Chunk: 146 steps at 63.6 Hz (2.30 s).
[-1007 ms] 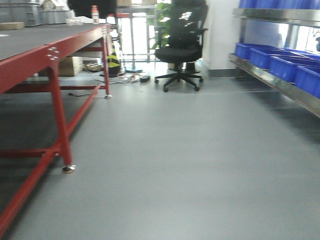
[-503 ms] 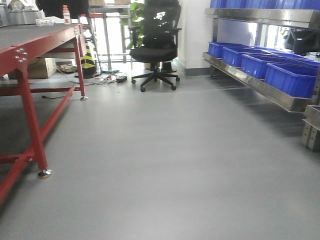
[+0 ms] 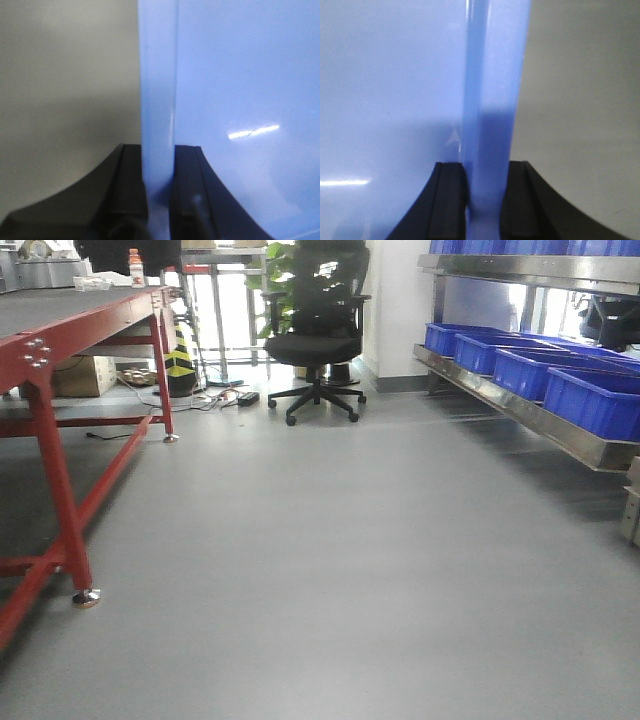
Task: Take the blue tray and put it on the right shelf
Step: 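Carry the tray with both grippers while driving toward the steel shelves, then hold the tray while the base aligns with the shelf rack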
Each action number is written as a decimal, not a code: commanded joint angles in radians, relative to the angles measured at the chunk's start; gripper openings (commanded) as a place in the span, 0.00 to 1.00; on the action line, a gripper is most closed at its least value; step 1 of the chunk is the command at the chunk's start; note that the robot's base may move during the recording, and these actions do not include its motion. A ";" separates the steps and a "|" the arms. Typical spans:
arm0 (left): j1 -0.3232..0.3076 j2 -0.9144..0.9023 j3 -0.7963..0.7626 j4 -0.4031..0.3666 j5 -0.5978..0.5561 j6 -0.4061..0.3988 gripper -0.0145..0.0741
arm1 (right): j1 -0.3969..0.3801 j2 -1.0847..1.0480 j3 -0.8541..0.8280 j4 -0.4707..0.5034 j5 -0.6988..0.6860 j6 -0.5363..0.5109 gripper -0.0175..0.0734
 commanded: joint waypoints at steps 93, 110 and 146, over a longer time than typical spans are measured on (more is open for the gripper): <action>-0.012 -0.032 -0.025 -0.138 0.038 -0.003 0.11 | 0.004 -0.027 -0.031 0.015 -0.078 -0.022 0.26; -0.012 -0.032 -0.025 -0.158 0.038 -0.003 0.11 | 0.004 -0.026 -0.031 0.015 -0.077 -0.022 0.26; -0.012 -0.032 -0.025 -0.160 0.043 -0.003 0.11 | 0.004 -0.026 -0.031 0.015 -0.077 -0.022 0.26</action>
